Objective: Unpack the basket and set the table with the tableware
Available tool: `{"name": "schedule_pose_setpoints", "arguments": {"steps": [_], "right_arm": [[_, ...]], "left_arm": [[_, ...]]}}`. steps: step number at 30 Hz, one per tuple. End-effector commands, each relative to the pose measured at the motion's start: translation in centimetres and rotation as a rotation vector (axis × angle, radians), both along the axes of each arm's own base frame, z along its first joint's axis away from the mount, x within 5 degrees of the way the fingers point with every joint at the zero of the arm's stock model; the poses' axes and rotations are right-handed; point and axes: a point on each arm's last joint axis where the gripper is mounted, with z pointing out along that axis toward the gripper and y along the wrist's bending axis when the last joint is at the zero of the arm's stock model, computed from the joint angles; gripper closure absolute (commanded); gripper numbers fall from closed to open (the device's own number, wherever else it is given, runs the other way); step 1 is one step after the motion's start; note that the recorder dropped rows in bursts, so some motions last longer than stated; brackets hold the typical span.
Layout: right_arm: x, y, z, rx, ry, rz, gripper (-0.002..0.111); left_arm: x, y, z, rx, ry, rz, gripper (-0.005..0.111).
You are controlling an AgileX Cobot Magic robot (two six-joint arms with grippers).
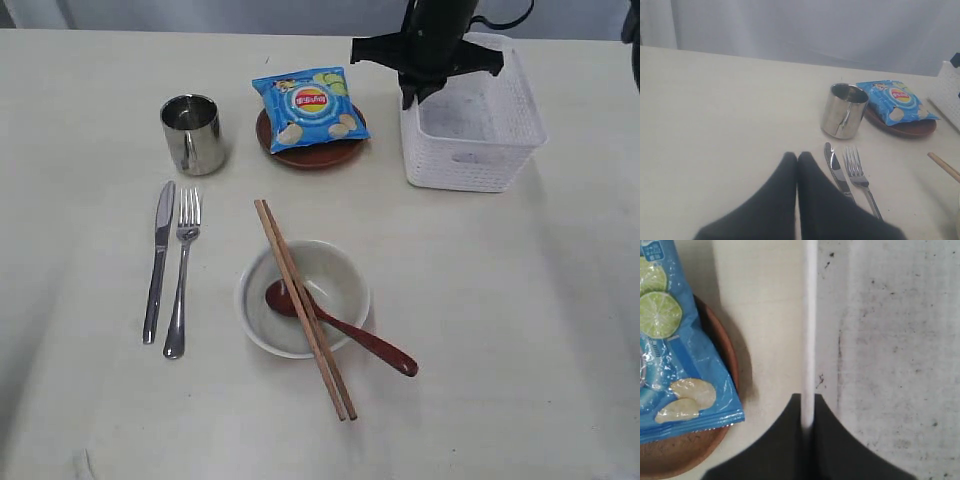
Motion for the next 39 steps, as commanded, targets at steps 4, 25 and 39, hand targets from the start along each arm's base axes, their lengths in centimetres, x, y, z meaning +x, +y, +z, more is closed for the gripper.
{"name": "schedule_pose_setpoints", "arguments": {"steps": [4, 25, 39], "right_arm": [[-0.2, 0.8, -1.9, 0.029, 0.060, -0.003, 0.109], [-0.8, 2.9, -1.8, 0.064, 0.044, 0.017, 0.108], [-0.7, 2.8, -0.9, 0.059, 0.007, 0.030, 0.060]], "left_arm": [[0.0, 0.0, 0.0, -0.005, -0.011, 0.001, 0.107], [0.0, 0.0, 0.0, -0.005, -0.011, 0.001, 0.107], [0.0, 0.0, 0.0, -0.005, -0.011, 0.001, 0.107]]}}
